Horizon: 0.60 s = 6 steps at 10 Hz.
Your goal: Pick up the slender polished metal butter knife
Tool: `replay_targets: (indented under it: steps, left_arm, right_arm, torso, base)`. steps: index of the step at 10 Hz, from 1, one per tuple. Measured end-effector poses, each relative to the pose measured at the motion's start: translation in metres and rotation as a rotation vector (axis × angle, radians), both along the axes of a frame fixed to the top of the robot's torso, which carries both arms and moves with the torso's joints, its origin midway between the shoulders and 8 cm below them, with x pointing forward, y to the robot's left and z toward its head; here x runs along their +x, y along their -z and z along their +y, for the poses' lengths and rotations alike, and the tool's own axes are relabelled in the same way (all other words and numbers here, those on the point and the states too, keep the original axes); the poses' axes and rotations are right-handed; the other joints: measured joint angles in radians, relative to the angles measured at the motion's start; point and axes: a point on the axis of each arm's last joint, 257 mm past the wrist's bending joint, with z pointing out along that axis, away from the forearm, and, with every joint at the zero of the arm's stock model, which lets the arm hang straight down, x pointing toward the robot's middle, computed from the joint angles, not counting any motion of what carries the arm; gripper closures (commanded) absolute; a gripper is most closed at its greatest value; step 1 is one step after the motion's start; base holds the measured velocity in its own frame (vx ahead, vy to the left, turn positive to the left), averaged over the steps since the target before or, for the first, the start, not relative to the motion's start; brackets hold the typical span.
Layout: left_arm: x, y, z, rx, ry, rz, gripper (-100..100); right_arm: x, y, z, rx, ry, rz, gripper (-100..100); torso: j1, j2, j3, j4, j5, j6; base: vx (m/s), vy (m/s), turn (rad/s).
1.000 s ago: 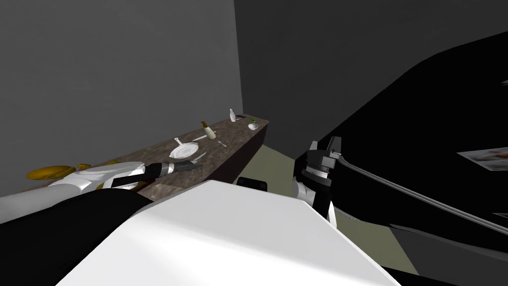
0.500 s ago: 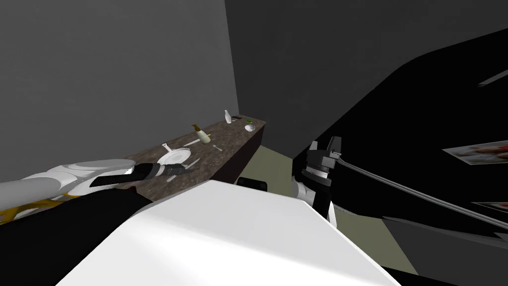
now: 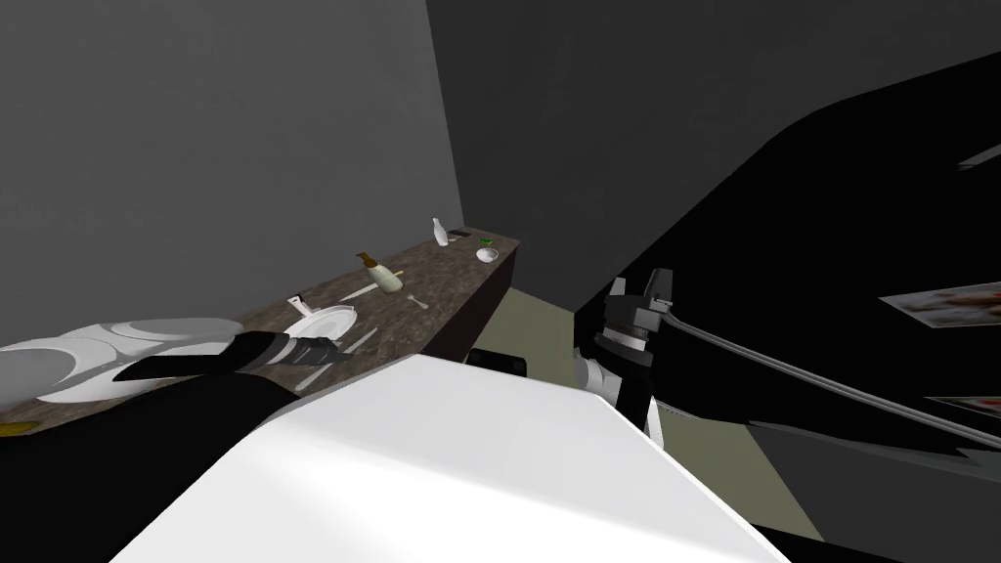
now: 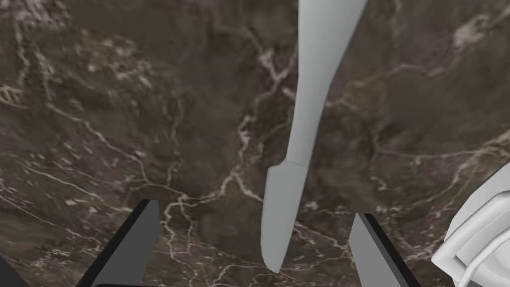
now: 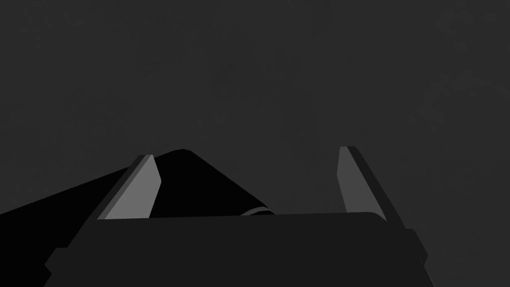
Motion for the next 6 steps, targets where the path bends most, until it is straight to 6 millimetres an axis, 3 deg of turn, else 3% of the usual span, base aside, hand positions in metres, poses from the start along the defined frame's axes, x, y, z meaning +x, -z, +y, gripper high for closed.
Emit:
replay_targets:
  steps: [1,5,6]
  left_arm:
    - [-0.019,0.0,0.005,0.014,-0.001,0.05,-100]
    - [-0.047,0.002,0.013,0.032,-0.003,0.125,-100]
    - [-0.047,0.002,0.013,0.032,-0.005,0.127,0]
  right_arm:
    - [0.0,0.0,0.0,0.0,0.0,0.0,0]
    - [0.0,0.0,0.0,0.0,0.0,0.0,0]
    - [0.0,0.0,0.0,0.0,0.0,0.0,0]
  torso:
    - [0.0,0.0,0.0,0.0,0.0,0.0]
    - [-0.001,0.005,0.003,0.001,0.0,0.0]
    - [-0.001,0.006,0.003,0.001,0.0,0.0]
  base:
    - [0.063,0.01,-0.017]
    - [0.031,0.001,-0.017]
    - [0.0,0.0,0.0]
